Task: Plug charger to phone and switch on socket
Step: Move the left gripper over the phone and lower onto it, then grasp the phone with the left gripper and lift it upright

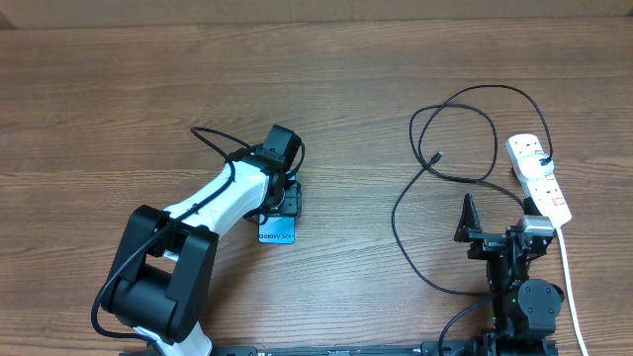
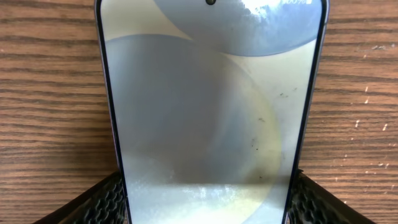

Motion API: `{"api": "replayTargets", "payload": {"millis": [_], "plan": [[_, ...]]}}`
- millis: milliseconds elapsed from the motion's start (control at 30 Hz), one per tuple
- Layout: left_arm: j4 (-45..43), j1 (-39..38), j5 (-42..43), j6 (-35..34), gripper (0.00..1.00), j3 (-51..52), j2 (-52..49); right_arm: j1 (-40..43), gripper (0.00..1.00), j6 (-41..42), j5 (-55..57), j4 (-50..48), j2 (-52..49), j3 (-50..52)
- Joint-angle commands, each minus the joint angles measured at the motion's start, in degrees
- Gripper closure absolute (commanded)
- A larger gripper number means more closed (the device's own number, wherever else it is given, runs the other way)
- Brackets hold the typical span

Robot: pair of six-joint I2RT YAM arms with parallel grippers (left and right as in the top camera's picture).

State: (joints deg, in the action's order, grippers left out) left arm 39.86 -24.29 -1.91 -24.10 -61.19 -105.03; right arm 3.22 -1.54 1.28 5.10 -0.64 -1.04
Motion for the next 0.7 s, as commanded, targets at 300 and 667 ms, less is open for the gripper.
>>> {"api": "replayTargets", "payload": {"millis": [300,667], "plan": [[4.20,-0.07,1.29,-0.72,0.36,-5.16,-3.19,-0.26,0.00,-0.39,-0.33,-0.42,0.42,0.59],[14.80,-0.07,1.29,-0.33,0.36,-19.30,-3.19,-0.26,0.00,-0.39,-0.33,-0.44,0.42,0.59]]}}
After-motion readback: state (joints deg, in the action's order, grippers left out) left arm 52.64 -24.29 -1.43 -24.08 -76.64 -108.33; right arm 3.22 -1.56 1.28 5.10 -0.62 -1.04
